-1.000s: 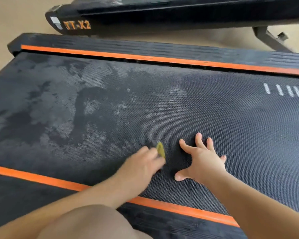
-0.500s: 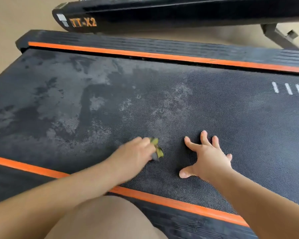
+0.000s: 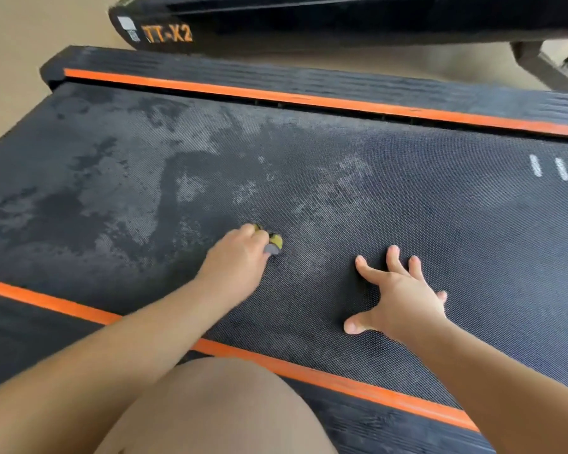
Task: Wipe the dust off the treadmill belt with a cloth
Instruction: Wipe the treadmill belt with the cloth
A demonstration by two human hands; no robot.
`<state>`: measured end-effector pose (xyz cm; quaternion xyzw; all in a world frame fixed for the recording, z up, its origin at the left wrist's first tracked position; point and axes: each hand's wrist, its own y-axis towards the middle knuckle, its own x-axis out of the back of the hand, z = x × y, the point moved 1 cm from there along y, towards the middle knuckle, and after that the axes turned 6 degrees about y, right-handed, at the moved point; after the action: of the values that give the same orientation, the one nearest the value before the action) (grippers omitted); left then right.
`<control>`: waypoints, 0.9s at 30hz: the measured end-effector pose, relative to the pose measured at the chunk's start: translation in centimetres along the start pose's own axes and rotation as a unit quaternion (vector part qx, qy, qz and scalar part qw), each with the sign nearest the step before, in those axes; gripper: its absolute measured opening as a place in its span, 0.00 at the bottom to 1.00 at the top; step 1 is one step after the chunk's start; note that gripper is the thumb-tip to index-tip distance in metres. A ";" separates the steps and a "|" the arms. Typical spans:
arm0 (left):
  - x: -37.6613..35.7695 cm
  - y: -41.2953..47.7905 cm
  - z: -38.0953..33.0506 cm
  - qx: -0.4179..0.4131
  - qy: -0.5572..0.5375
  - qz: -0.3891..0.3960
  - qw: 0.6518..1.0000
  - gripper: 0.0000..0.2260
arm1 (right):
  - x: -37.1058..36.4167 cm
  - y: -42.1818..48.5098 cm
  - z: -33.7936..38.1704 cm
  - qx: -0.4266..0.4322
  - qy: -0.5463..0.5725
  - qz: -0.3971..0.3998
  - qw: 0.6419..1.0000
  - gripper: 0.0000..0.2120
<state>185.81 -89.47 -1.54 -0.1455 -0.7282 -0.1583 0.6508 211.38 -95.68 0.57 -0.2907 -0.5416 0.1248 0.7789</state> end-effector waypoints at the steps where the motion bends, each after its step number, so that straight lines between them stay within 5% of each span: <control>1: 0.0 -0.5 -0.8 0.019 -0.016 -0.013 1.000 0.05 | 0.0 0.0 0.0 0.000 0.003 -0.002 1.000 0.60; 6: 0.5 -6.6 -6.2 -0.128 -0.065 0.112 0.983 0.02 | 0.0 0.0 0.1 -0.002 -0.004 -0.004 1.000 0.61; 8: 0.6 -5.9 -3.0 -0.140 -0.020 0.091 0.986 0.02 | -0.2 -0.1 0.0 -0.002 -0.004 -0.007 1.000 0.61; 14: 0.5 -4.4 3.7 0.113 0.056 -0.001 0.992 0.06 | -0.1 0.0 0.2 -0.005 -0.001 -0.003 1.000 0.60; 18: -0.1 -7.2 -2.4 0.014 -0.023 0.035 0.999 0.06 | 0.1 -0.1 0.4 -0.009 -0.005 0.001 1.000 0.61; 21: 0.0 -6.8 1.1 -0.060 -0.005 0.077 0.995 0.04 | 0.0 -0.1 0.3 -0.009 -0.012 -0.003 1.000 0.61; 24: 0.6 -5.8 5.6 0.028 0.062 0.031 0.997 0.07 | 0.0 -0.1 0.2 -0.005 -0.016 -0.008 1.000 0.61; 27: 0.4 -6.2 2.5 0.108 0.051 0.003 0.993 0.06 | -0.2 0.1 0.3 -0.008 -0.013 -0.006 1.000 0.61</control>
<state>180.95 -94.04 -1.65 -0.0682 -0.7066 -0.0845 0.6992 211.05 -95.63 0.48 -0.2917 -0.5545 0.1194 0.7702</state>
